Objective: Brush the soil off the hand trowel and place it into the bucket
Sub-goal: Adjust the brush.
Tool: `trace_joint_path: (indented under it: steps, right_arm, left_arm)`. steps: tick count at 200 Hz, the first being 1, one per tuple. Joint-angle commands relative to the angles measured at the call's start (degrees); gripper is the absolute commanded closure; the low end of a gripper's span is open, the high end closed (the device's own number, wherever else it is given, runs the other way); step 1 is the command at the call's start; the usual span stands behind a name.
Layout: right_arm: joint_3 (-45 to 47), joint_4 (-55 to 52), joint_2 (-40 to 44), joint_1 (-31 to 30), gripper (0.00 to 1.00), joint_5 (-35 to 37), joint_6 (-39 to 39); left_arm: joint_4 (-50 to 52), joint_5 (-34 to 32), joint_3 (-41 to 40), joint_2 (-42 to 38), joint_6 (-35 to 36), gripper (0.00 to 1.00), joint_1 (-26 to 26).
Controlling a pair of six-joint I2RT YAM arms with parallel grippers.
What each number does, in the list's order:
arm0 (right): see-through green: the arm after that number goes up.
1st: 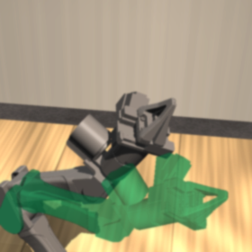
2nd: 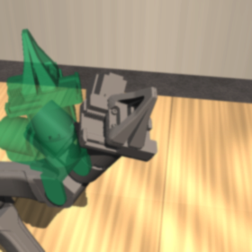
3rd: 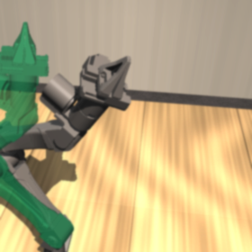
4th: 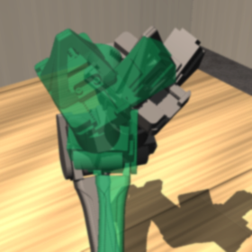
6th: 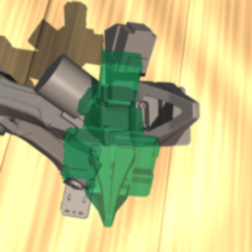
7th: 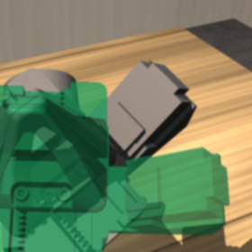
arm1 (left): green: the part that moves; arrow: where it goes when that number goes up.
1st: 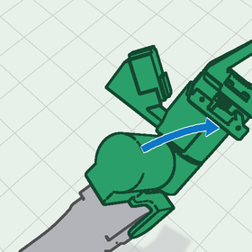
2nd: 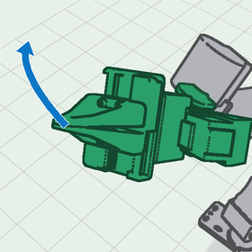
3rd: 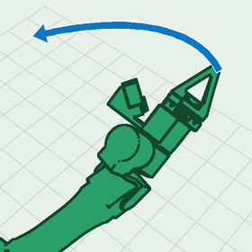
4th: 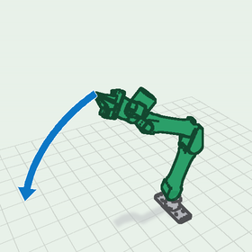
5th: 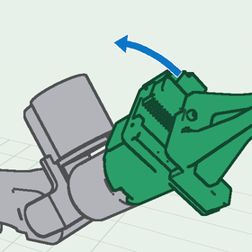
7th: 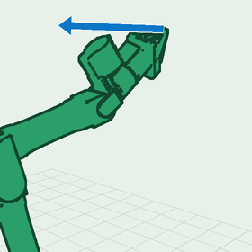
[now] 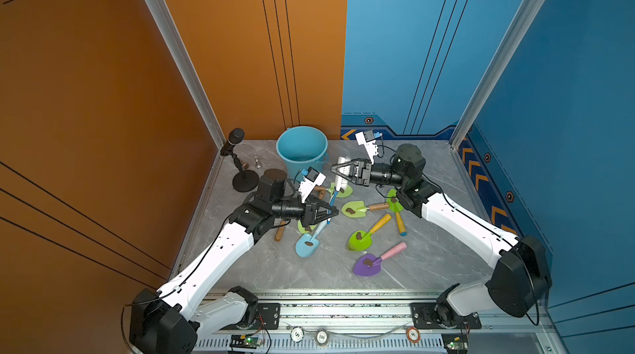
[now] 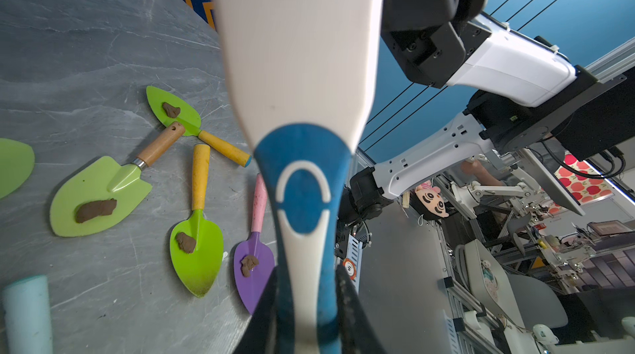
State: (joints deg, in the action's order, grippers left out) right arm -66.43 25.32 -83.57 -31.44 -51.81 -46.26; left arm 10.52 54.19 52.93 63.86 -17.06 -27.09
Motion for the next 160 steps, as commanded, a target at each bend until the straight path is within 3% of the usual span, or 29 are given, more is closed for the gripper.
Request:
trace_joint_path:
  steps: [1,29,61,76,109,137,160]
  right_arm:
    - [0.16,-0.56,1.75,0.59,0.65,2.95,-0.09]
    - [-2.00,-15.19,1.95,1.02,0.36,12.37,4.69]
    - [-0.88,-22.89,4.98,4.17,0.25,20.49,5.92]
    - [-1.32,-32.69,7.32,5.24,0.24,27.10,10.86]
    - [-4.26,-58.47,8.97,3.89,0.25,55.44,23.03]
    - [-0.59,-65.85,7.43,4.62,0.26,67.27,23.32]
    - [2.60,-66.90,4.20,4.85,0.27,71.19,22.80]
  left_arm:
    - [0.81,0.02,-0.80,-0.97,1.68,1.00,-0.67]
    - [0.85,-4.50,-1.30,-1.41,1.33,1.00,-0.68]
    - [3.06,-14.91,-1.26,-1.72,1.73,1.00,-0.50]
    - [6.64,-22.29,-0.43,-1.46,2.74,1.00,-0.58]
    - [14.83,-37.67,2.35,0.35,4.03,1.00,-0.82]
    - [16.90,-39.58,3.32,2.33,4.03,1.00,-1.01]
    - [17.52,-39.28,3.77,3.79,3.95,1.00,-1.55]
